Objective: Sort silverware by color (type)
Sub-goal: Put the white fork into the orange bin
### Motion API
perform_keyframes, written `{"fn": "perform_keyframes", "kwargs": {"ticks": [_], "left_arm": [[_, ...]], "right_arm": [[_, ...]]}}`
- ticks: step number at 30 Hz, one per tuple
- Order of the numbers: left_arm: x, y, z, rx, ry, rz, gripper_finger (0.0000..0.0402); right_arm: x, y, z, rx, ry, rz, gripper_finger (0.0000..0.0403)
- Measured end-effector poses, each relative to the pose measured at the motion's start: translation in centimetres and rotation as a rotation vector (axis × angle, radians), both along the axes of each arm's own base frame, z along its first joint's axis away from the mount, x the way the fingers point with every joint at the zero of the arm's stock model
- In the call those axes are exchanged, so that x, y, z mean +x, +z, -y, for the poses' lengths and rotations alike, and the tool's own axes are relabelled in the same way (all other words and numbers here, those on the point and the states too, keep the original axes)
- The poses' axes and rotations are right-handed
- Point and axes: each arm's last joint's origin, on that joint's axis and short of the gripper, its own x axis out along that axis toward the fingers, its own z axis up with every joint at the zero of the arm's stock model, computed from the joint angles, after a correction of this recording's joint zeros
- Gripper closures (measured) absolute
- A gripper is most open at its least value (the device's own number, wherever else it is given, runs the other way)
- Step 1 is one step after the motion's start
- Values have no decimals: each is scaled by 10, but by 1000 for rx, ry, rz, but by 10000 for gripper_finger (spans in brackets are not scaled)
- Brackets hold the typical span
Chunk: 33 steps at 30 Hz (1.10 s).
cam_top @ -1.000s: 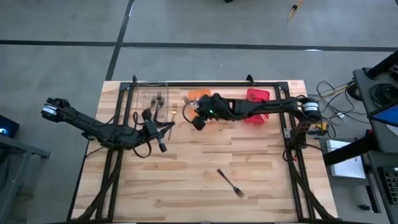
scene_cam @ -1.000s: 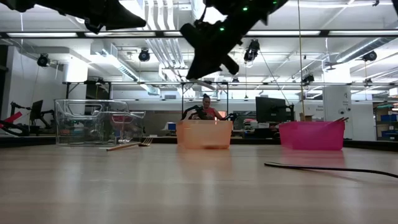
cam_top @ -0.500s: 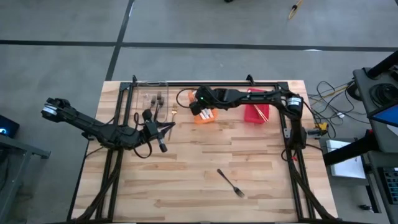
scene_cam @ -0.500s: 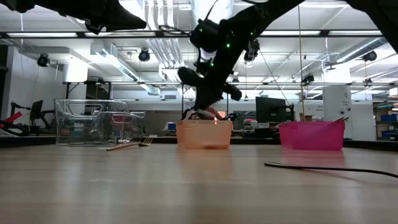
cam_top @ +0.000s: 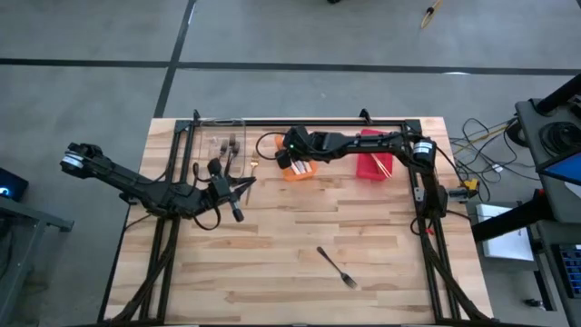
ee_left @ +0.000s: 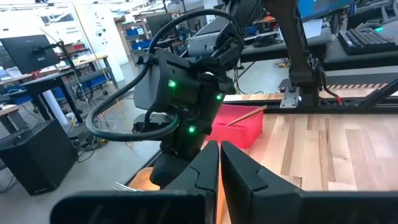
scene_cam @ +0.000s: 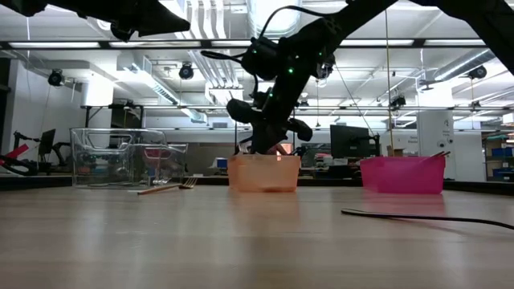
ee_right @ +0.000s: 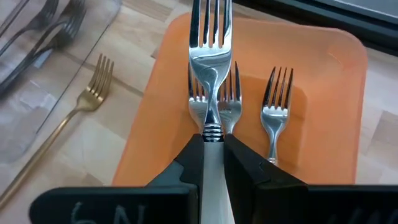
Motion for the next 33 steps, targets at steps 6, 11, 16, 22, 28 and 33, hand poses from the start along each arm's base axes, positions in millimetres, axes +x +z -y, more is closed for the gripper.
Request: {"fn": "perform_keyframes", "kwargs": {"ticks": [6, 11, 16, 22, 28, 33], "left_arm": [[0, 0, 0, 1, 0, 2, 402], [1, 3, 0, -1, 0, 10, 402], [1, 8, 0, -6, 0, 23, 402], [2, 8, 1, -6, 0, 22, 402], [3, 8, 1, -4, 0, 18, 402], [3, 8, 1, -4, 0, 18, 402]], "right_arm": [[0, 0, -1, 9, -8, -2, 373], [-3, -3, -1, 24, -20, -27, 373], [-4, -4, -1, 16, -42, -46, 373], [-4, -6, -1, 17, -49, -46, 373], [-1, -23, 0, 29, -49, -84, 373], [1, -34, 0, 35, -47, -106, 373]]}}
